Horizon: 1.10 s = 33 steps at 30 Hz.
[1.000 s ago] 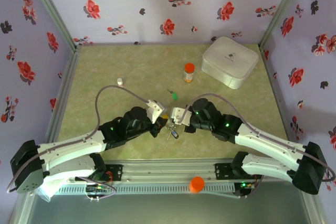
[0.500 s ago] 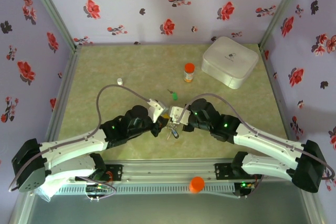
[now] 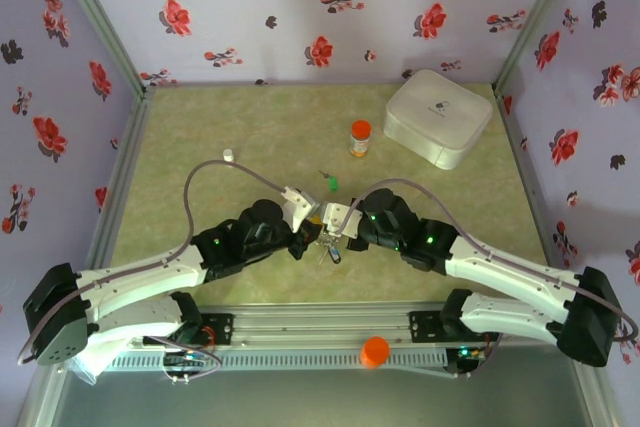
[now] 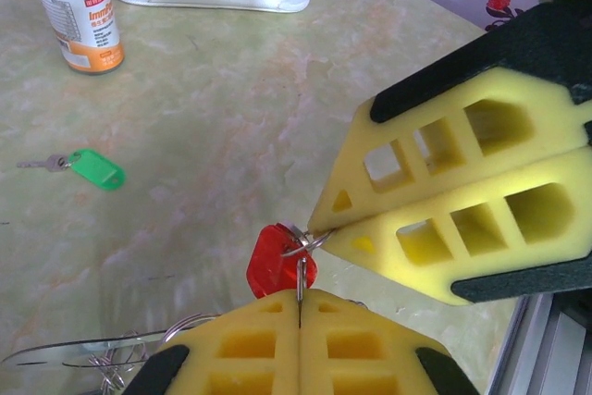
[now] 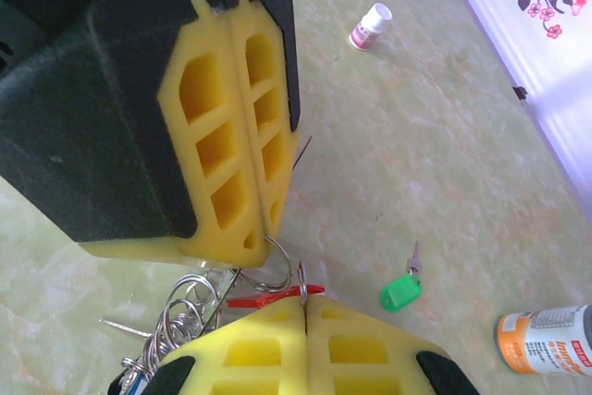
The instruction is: Put the keys on the keyring
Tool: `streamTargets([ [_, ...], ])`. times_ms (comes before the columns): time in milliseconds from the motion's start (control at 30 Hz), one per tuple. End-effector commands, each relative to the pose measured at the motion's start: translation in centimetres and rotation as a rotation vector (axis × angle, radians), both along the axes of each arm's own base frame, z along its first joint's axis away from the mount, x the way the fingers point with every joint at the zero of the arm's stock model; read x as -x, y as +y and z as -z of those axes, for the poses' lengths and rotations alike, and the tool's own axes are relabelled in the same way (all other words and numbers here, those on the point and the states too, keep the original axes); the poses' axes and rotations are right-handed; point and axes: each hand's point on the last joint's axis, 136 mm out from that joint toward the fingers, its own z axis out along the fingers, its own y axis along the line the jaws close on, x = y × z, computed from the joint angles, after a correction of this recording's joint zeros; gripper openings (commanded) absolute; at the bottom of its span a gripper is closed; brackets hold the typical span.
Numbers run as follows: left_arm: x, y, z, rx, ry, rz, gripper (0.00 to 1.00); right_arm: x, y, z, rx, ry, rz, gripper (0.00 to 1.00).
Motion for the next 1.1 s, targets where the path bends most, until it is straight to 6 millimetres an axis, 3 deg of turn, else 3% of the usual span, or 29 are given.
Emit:
streamTargets([
  [0,-0.9,-0.1,-1.4,0.028,-0.003,-0.041,0.0,-0.3,-0.5,-0.7,0.0,-0.056,0.021,0.0],
  [433,-1.1,0.1,-1.3,0.025,-0.001,-0.056,0.0,0.5,-0.3,0.1,0.034,-0.059,-0.012,0.0],
  [1067,-1.1,0.1,-1.4,0.036,-0.006,-0.054,0.0,0.0,0.1,0.0,0.007,-0.06,0.016,0.0],
])
